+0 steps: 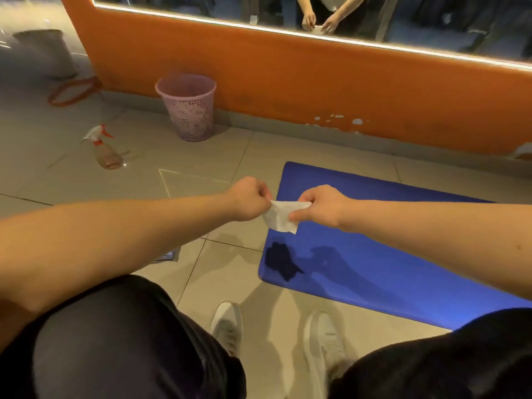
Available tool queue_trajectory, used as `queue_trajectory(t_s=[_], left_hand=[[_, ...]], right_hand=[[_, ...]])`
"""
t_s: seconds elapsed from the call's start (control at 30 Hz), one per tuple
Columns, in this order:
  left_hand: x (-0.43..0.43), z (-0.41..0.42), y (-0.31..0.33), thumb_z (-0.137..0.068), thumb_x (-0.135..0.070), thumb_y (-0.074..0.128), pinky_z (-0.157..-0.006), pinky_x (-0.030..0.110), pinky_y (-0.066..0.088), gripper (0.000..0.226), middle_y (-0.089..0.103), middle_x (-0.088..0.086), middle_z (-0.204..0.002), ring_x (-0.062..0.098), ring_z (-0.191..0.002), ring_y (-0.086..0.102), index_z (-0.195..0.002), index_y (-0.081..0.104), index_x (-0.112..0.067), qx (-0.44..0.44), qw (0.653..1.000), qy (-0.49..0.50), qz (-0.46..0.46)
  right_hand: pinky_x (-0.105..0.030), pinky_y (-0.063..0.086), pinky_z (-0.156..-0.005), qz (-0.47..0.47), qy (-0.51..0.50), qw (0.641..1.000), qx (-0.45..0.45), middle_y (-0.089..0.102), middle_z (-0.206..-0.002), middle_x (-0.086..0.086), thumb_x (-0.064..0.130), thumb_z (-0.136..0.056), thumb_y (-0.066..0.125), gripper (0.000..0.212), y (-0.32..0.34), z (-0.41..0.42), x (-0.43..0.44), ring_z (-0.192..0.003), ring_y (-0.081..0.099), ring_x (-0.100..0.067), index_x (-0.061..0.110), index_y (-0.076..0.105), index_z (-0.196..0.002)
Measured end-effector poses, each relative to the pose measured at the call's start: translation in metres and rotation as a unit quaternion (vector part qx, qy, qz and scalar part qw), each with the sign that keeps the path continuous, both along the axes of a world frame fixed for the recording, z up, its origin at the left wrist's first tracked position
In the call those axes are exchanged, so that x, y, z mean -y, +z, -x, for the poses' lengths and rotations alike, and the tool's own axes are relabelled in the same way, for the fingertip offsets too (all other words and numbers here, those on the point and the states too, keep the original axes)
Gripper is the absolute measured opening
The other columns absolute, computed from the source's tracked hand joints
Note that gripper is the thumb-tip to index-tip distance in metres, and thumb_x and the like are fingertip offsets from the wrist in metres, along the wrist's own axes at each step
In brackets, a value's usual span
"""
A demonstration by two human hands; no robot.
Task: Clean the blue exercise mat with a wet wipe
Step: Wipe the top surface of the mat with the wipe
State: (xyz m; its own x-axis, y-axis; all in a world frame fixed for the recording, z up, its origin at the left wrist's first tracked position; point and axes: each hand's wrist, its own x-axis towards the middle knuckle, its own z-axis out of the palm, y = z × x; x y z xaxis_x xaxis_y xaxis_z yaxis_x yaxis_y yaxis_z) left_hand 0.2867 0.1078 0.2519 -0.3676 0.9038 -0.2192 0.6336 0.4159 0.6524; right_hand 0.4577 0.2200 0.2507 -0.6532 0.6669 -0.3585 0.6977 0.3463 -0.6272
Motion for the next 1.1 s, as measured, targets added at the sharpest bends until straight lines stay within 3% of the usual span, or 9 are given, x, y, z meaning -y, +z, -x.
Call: queue_trajectory(t_s=[0.17, 0.33, 0.43, 0.63, 0.73, 0.8, 0.87, 1.0, 1.1], left_hand=[[-0.019, -0.01, -0.018, -0.089, -0.015, 0.059, -0.072, 0.031, 0.05, 0.016, 0.065, 0.006, -0.093, 0.022, -0.085, 0.059, -0.102, 0.066, -0.009, 0.07, 0.995, 0.063, -0.016], [-0.035, -0.032, -0.061, -0.084, -0.02, 0.073, -0.08, 0.044, 0.06, 0.015, 0.068, 0.011, -0.088, 0.03, -0.085, 0.068, -0.086, 0.06, -0.013, 0.125, 0.988, 0.089, 0.026], [-0.04, -0.055, -0.081, -0.086, -0.011, 0.067, -0.071, 0.044, 0.062, 0.012, 0.067, 0.019, -0.088, 0.032, -0.078, 0.069, -0.088, 0.056, -0.007, 0.151, 0.98, 0.115, 0.054], [-0.052, -0.089, -0.093, -0.089, -0.031, 0.068, -0.071, 0.036, 0.061, 0.032, 0.073, 0.018, -0.087, 0.029, -0.077, 0.071, -0.102, 0.061, -0.003, 0.237, 0.958, 0.138, 0.084], [-0.057, -0.09, -0.096, -0.095, -0.02, 0.057, -0.06, 0.029, 0.055, 0.025, 0.073, 0.017, -0.088, 0.027, -0.077, 0.072, -0.105, 0.066, 0.001, 0.294, 0.938, 0.172, 0.069], [-0.058, -0.086, -0.102, -0.094, -0.009, 0.058, -0.06, 0.028, 0.054, 0.014, 0.07, 0.015, -0.086, 0.023, -0.073, 0.068, -0.102, 0.067, -0.002, 0.268, 0.951, 0.144, 0.053], [-0.057, -0.083, -0.107, -0.09, -0.002, 0.06, -0.058, 0.024, 0.053, 0.011, 0.067, 0.014, -0.085, 0.021, -0.072, 0.063, -0.1, 0.066, -0.004, 0.219, 0.969, 0.1, 0.052], [-0.061, -0.072, -0.118, -0.091, 0.001, 0.055, -0.05, 0.014, 0.046, 0.013, 0.061, 0.007, -0.083, 0.017, -0.064, 0.055, -0.099, 0.062, -0.008, 0.132, 0.988, 0.017, 0.079], [-0.065, -0.053, -0.135, -0.089, -0.007, 0.065, -0.063, 0.014, 0.048, 0.017, 0.063, 0.002, -0.098, 0.017, -0.078, 0.059, -0.103, 0.06, -0.014, 0.043, 0.981, -0.115, 0.15]], right_hand=[[-0.035, 0.056, -0.075, 0.065, -0.063, 0.991, -0.103, 0.07, -0.089, -0.007, 0.016, -0.082, 0.079, 0.02, -0.023, -0.002, -0.014, -0.081, 0.065, -0.021, 0.005, 0.067, -0.094], [-0.023, 0.055, -0.052, 0.129, -0.117, 0.98, -0.1, 0.07, -0.09, -0.018, 0.003, -0.09, 0.068, 0.016, -0.068, -0.016, -0.019, -0.066, 0.07, -0.022, -0.002, 0.061, -0.104], [-0.029, 0.061, -0.056, 0.215, -0.212, 0.947, -0.113, 0.068, -0.108, -0.022, 0.003, -0.091, 0.07, 0.019, -0.097, -0.025, -0.016, -0.086, 0.073, -0.034, -0.003, 0.062, -0.107], [-0.049, 0.064, -0.074, 0.307, -0.305, 0.893, -0.121, 0.074, -0.098, -0.019, 0.011, -0.088, 0.066, 0.011, -0.126, -0.028, -0.01, -0.089, 0.074, -0.035, 0.005, 0.067, -0.097], [-0.052, 0.06, -0.086, 0.402, -0.336, 0.833, -0.181, 0.074, -0.103, -0.018, 0.016, -0.093, 0.057, 0.023, -0.126, -0.033, -0.014, -0.093, 0.073, -0.034, 0.004, 0.069, -0.109], [-0.047, 0.059, -0.09, 0.472, -0.316, 0.794, -0.217, 0.075, -0.105, -0.012, 0.025, -0.1, 0.057, 0.031, -0.122, -0.04, -0.016, -0.093, 0.072, -0.03, 0.005, 0.067, -0.121], [-0.041, 0.059, -0.088, 0.481, -0.263, 0.812, -0.202, 0.075, -0.111, -0.008, 0.03, -0.097, 0.066, 0.036, -0.122, -0.046, -0.017, -0.099, 0.073, -0.026, 0.009, 0.065, -0.126], [-0.043, 0.062, -0.083, 0.418, -0.253, 0.86, -0.147, 0.066, -0.125, -0.015, 0.008, -0.098, 0.063, 0.029, -0.138, -0.044, -0.028, -0.102, 0.072, -0.03, 0.005, 0.058, -0.126], [-0.044, 0.061, -0.083, 0.308, -0.202, 0.928, -0.05, 0.066, -0.115, -0.016, 0.016, -0.099, 0.061, 0.02, -0.156, -0.044, -0.045, -0.099, 0.07, -0.033, 0.005, 0.062, -0.116]])
